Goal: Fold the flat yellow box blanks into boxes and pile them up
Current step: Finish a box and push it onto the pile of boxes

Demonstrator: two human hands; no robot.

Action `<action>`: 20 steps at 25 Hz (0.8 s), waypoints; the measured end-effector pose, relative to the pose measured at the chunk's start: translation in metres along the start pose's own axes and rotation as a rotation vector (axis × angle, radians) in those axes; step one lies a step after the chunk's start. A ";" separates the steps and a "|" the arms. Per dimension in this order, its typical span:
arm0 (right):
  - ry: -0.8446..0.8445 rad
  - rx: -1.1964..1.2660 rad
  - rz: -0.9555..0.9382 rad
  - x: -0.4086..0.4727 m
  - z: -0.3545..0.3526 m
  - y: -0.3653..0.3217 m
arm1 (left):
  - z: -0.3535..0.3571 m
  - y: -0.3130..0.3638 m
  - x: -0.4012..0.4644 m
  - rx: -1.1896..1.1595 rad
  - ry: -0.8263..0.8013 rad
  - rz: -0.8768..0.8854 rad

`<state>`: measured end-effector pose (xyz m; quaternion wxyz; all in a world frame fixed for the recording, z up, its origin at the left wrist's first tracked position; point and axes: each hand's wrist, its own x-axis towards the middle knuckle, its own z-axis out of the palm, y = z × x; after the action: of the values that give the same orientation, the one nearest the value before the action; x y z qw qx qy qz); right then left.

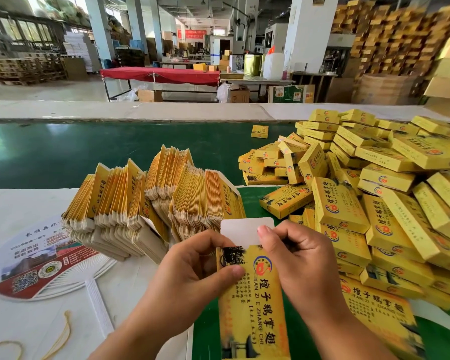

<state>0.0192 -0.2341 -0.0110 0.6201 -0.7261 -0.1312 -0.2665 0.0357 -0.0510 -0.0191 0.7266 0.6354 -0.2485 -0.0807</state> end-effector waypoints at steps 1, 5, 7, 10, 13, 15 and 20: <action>0.005 0.006 0.007 -0.001 0.001 0.000 | -0.001 0.000 -0.001 0.019 -0.024 -0.014; -0.025 0.026 0.043 -0.002 0.004 0.002 | -0.002 0.003 -0.001 0.134 -0.020 -0.026; -0.059 0.017 0.061 -0.001 0.002 0.003 | -0.001 0.002 -0.002 0.186 0.043 0.014; -0.134 0.037 0.129 0.003 -0.002 0.005 | -0.001 0.002 0.000 0.150 0.187 0.064; -0.269 0.195 0.313 0.006 -0.004 0.011 | -0.004 0.003 0.003 -0.028 0.205 0.019; -0.345 0.300 0.369 0.007 -0.005 0.011 | -0.006 0.004 0.004 -0.085 0.193 -0.021; -0.381 0.311 0.357 0.007 -0.006 0.005 | -0.007 0.008 0.005 -0.095 0.132 0.027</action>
<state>0.0267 -0.2420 -0.0106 0.7252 -0.6708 -0.1549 0.0112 0.0417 -0.0457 -0.0102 0.7716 0.6009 -0.2046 -0.0407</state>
